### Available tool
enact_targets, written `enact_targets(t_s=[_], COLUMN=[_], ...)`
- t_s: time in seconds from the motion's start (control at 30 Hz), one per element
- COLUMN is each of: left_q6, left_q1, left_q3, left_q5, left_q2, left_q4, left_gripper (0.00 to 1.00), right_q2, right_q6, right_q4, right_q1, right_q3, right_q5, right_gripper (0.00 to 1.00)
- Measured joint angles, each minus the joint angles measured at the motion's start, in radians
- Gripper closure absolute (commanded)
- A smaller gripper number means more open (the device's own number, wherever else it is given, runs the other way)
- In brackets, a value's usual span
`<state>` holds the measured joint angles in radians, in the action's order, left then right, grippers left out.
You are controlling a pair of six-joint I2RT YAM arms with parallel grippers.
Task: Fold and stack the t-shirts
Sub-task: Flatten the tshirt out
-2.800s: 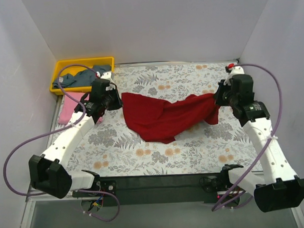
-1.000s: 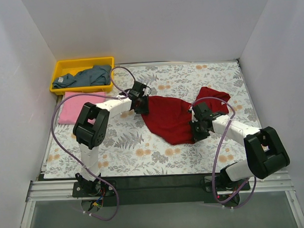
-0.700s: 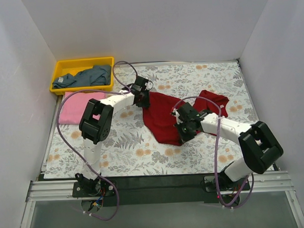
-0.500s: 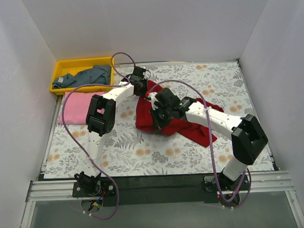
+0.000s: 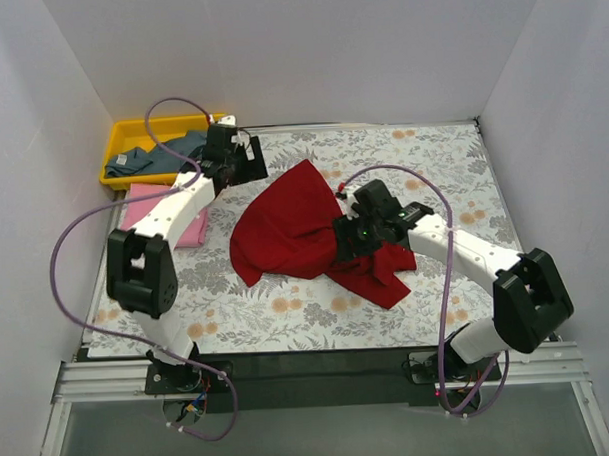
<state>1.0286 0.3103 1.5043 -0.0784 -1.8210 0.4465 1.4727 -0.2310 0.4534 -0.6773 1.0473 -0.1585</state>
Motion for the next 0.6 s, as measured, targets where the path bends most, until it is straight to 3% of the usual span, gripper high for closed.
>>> enact_targets(t_s=[0.2,0.27,0.47,0.6], left_q6=[0.080,0.101,0.148,0.166], left_q1=[0.018,0.023,0.054,0.077], left_q3=[-0.369,-0.485,-0.723,-0.767], left_q5=[0.020,0.026,0.031,0.024], left_q2=[0.350,0.416,0.531,0.541], left_q4=[-0.019,-0.011,0.053,0.074], left_gripper=[0.19,0.25,0.36,0.45], right_q2=[-0.113,-0.114,-0.108,-0.088], right_q6=[0.002,0.006,0.025,0.027], right_q4=[0.025,0.027,0.019,0.008], right_q1=[0.178,0.223,0.312,0.338], right_q3=[-0.181,-0.195,-0.196,-0.198], right_q5=[0.006,0.006,0.004,-0.006], right_gripper=[0.47,0.48,0.48,0.49])
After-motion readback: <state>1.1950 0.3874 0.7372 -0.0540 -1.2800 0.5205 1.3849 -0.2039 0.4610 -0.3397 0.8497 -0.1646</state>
